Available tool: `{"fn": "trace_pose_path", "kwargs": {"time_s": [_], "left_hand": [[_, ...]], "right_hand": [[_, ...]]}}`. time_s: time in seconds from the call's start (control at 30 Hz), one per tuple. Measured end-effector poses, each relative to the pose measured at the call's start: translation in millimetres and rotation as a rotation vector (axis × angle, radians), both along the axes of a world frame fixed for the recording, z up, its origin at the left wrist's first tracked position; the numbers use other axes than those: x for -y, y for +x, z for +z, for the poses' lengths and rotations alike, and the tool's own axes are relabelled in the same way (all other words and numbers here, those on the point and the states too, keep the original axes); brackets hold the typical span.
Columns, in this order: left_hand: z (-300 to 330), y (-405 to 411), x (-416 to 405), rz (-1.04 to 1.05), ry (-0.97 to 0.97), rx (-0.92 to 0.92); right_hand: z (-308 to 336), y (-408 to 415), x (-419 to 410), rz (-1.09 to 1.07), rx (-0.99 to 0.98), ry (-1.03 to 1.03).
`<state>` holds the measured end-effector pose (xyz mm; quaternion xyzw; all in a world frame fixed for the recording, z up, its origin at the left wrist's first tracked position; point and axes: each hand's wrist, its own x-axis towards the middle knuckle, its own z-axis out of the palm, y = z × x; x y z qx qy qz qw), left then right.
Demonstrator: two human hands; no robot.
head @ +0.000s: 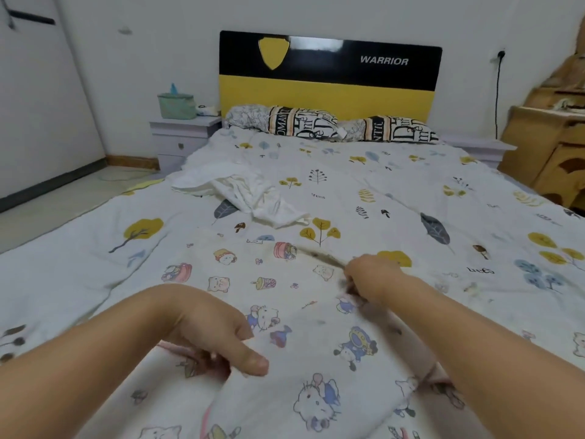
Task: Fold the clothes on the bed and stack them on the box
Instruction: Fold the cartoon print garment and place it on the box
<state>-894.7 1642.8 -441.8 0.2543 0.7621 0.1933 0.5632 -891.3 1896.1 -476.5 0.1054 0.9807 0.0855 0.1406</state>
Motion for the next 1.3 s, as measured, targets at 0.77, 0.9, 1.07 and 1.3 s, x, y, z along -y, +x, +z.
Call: {"fn": "trace_pose_path", "kwargs": {"time_s": [0.77,0.9,1.07,1.3], "left_hand": [[-66,39,-21,-0.089,0.168,-1.094],[-106,35,-14,-0.088,0.155,-1.119],[-116,36,-15,-0.08,0.133,-1.175],[-90,47,-12,-0.041,0.079,-1.166]], "right_hand": [[-63,51,49,-0.231,-0.16,-0.242],[-75,50,45,-0.233,-0.196,-0.241],[-75,55,51,-0.216,-0.273,-0.249],[-50,117,85,0.05,-0.381,-0.399]]}}
